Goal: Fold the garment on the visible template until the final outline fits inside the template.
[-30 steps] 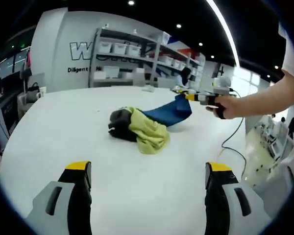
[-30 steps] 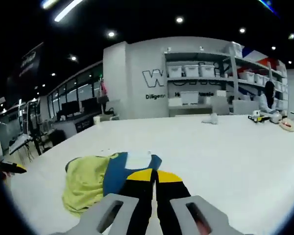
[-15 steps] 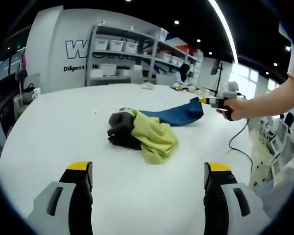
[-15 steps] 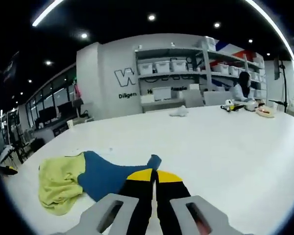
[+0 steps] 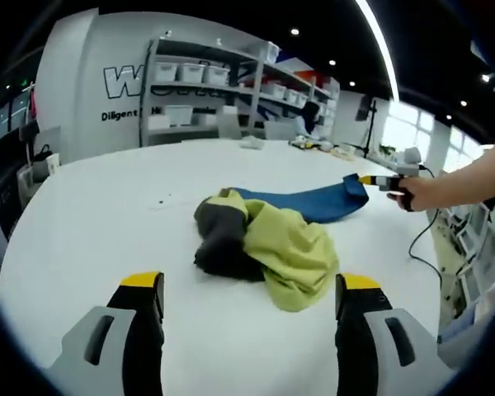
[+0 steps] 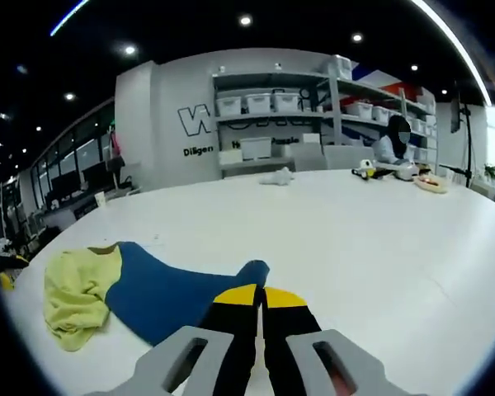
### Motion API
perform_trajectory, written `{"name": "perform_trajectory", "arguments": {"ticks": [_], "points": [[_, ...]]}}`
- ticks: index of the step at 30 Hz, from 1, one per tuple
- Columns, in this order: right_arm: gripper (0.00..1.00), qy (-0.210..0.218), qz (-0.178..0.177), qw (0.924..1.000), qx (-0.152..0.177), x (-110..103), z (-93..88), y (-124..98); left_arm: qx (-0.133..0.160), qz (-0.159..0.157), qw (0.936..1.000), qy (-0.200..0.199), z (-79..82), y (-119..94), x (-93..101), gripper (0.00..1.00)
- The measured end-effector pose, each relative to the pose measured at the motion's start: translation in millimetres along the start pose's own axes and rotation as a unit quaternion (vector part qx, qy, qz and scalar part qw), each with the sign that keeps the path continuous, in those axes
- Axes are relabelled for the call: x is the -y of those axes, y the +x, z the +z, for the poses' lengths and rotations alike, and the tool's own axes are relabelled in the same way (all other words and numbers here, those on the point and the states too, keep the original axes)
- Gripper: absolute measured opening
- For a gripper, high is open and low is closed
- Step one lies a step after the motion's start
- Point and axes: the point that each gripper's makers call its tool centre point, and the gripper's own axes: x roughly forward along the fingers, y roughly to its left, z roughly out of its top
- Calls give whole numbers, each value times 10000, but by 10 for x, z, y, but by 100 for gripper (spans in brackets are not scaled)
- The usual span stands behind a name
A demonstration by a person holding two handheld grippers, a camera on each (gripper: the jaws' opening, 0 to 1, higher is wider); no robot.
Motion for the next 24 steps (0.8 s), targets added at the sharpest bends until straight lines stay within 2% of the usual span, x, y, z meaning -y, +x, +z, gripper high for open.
{"name": "perform_trajectory", "arguments": {"ticks": [13, 24], "points": [[0, -144, -244, 9995, -154, 403, -136, -135, -308, 33, 9995, 82, -5, 469, -249, 60], [0, -181, -460, 9985, -227, 674, -218, -207, -633, 18, 9972, 393, -60, 760, -291, 51]]}}
